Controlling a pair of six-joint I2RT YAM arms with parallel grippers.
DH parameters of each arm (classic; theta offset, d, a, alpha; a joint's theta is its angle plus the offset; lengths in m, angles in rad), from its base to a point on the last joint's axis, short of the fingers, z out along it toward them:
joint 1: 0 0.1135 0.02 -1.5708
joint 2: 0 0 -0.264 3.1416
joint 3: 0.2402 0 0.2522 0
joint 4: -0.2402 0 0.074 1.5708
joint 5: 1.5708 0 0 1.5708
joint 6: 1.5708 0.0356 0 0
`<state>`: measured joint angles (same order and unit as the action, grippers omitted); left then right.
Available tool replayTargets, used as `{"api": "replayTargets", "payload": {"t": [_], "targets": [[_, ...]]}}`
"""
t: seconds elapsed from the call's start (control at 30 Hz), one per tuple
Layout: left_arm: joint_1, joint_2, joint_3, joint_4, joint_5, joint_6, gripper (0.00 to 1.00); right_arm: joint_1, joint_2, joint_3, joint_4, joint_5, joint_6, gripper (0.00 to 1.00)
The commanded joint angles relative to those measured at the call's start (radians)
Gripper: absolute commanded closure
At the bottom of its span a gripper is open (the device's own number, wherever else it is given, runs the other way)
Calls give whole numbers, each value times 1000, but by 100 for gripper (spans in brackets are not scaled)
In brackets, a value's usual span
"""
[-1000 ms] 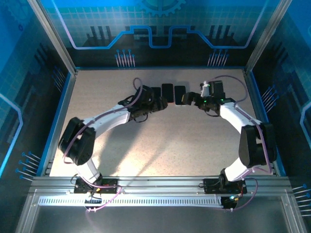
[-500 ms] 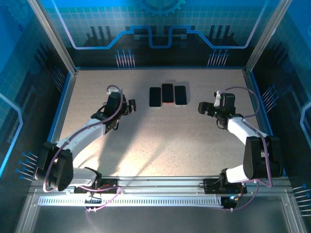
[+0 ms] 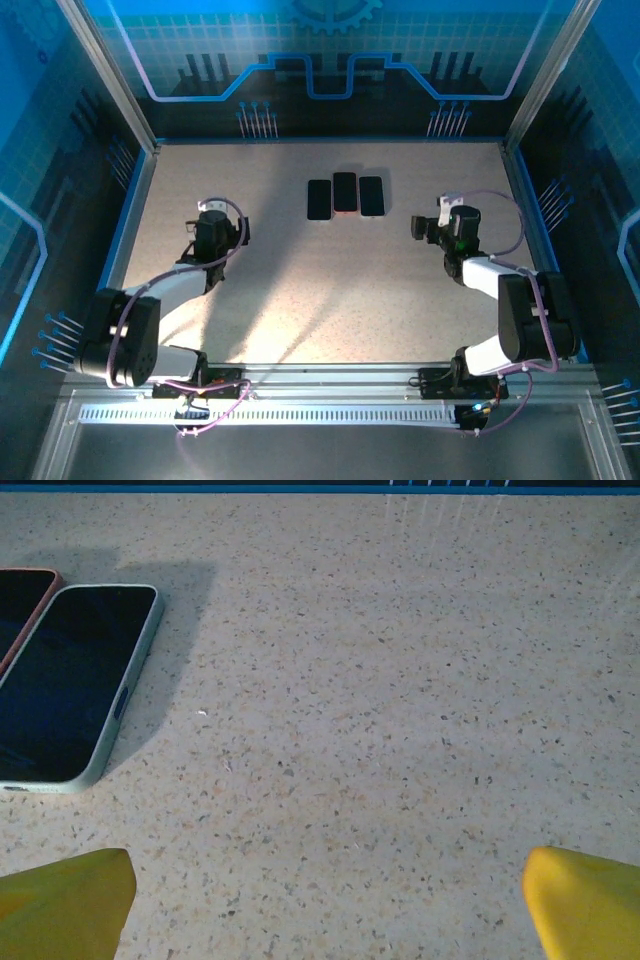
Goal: Put the phone into the phone case
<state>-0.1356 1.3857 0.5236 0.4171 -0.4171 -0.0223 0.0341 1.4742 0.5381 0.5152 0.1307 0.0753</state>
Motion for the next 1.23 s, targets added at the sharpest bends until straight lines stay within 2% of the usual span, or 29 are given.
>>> {"api": "replayTargets", "payload": {"t": [0.0,0.13,0.23,0.33,0.43,0.57,0.67,1.2], "targets": [[30,58,-78,300,92,58,1,12,17,-93,253,-16,-46,0],[76,132,-138,489,218,46,1,13,69,-215,527,-49,-57,0],[104,170,-172,575,277,32,1,9,66,-228,548,-56,-55,0],[103,168,-161,550,329,53,1,7,64,-192,476,-81,-64,0],[114,168,-146,520,341,43,1,13,63,-138,367,-90,-75,0],[125,167,-138,499,351,30,1,30,66,-139,371,-55,-85,0],[125,167,-137,502,331,25,1,47,66,-150,396,33,-72,0],[125,167,-143,511,305,19,1,40,66,-148,389,8,-73,0]]}}
